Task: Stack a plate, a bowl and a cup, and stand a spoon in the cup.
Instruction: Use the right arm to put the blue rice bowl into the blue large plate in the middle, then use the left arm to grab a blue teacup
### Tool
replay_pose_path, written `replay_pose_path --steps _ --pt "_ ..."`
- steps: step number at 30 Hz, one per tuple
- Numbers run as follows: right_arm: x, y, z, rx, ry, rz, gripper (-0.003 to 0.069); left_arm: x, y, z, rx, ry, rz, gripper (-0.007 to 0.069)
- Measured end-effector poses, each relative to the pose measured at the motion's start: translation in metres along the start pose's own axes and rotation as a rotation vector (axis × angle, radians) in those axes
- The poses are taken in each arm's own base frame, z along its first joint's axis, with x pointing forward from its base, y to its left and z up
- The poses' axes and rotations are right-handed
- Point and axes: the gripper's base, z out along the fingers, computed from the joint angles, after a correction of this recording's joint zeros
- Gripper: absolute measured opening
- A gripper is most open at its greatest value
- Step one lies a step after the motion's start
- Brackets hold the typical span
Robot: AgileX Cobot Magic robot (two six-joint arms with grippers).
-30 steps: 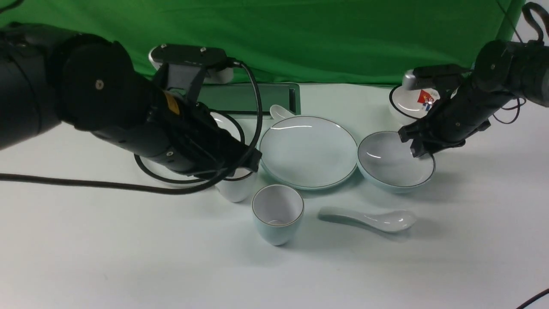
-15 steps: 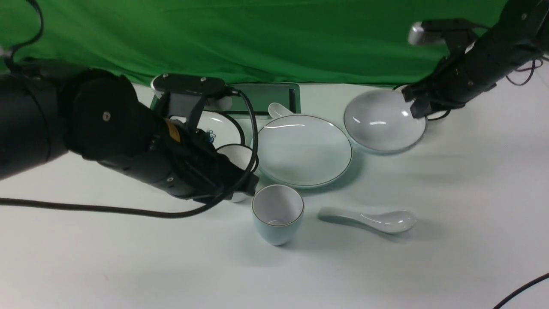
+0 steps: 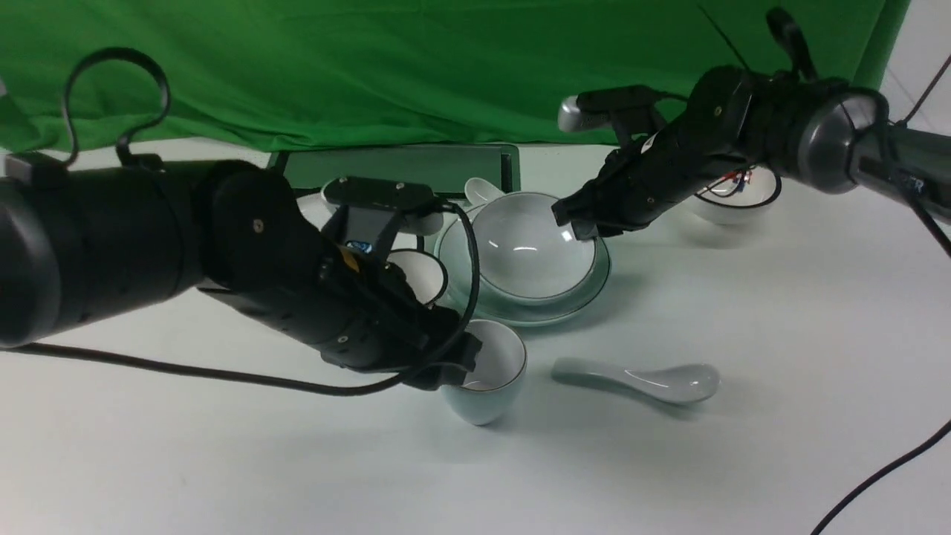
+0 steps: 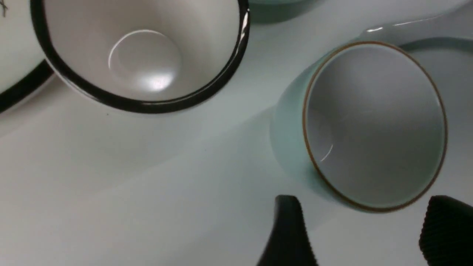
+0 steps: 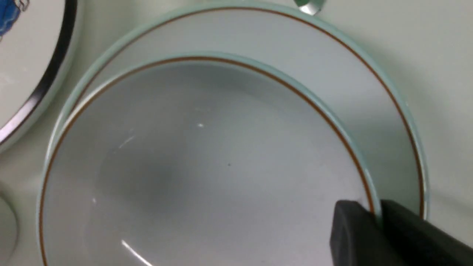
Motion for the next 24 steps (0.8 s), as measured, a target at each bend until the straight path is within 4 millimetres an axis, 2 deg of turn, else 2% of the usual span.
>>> replay_pose_path --steps 3,6,10,13,14,15,16,17,20,21,22,23,24 --pt "-0.003 0.0 -0.001 0.004 -0.016 0.002 0.0081 -0.001 0.002 0.01 0.001 -0.01 -0.003 0.0451" --pt "-0.005 0.0 -0.002 0.005 -0.022 0.01 0.0111 -0.001 0.003 0.019 0.007 -0.007 -0.023 0.0439" --pt "-0.004 0.001 -0.004 -0.004 -0.005 0.017 0.0259 -0.004 0.006 0.037 0.008 0.014 -0.04 0.0305" --pt "-0.004 0.005 -0.015 -0.015 0.027 0.003 0.0323 -0.009 0.007 0.042 0.009 0.01 -0.04 0.0141" --pt "-0.005 0.005 -0.017 -0.014 0.025 0.001 0.0325 -0.009 0.007 0.042 0.008 0.009 -0.04 0.0141" --pt "-0.009 0.008 -0.035 -0.012 0.031 -0.036 0.0335 -0.012 0.006 0.041 0.011 0.002 -0.035 0.0043" --pt "-0.011 0.01 -0.048 -0.005 0.03 -0.064 0.0338 -0.014 0.005 0.04 0.014 0.006 -0.03 0.0011" --pt "-0.011 0.01 -0.048 -0.005 0.036 -0.068 0.0338 -0.014 0.005 0.04 0.015 0.004 -0.029 0.0008" --pt "-0.021 0.018 -0.111 0.047 0.001 -0.157 0.034 -0.031 -0.004 0.022 0.047 -0.014 0.011 -0.0001" --pt "-0.023 0.02 -0.119 0.052 -0.012 -0.163 0.034 -0.032 -0.005 0.021 0.047 -0.015 0.017 -0.0001" --pt "-0.022 0.024 -0.148 0.075 -0.035 -0.193 0.034 -0.047 -0.01 0.009 0.051 -0.043 0.068 -0.0001" --pt "-0.021 0.026 -0.16 0.082 -0.044 -0.201 0.034 -0.057 -0.013 0.001 0.051 -0.067 0.096 -0.0001" --pt "-0.02 0.028 -0.166 0.082 -0.05 -0.202 0.034 -0.06 -0.013 0.0 0.046 -0.07 0.107 -0.0001"
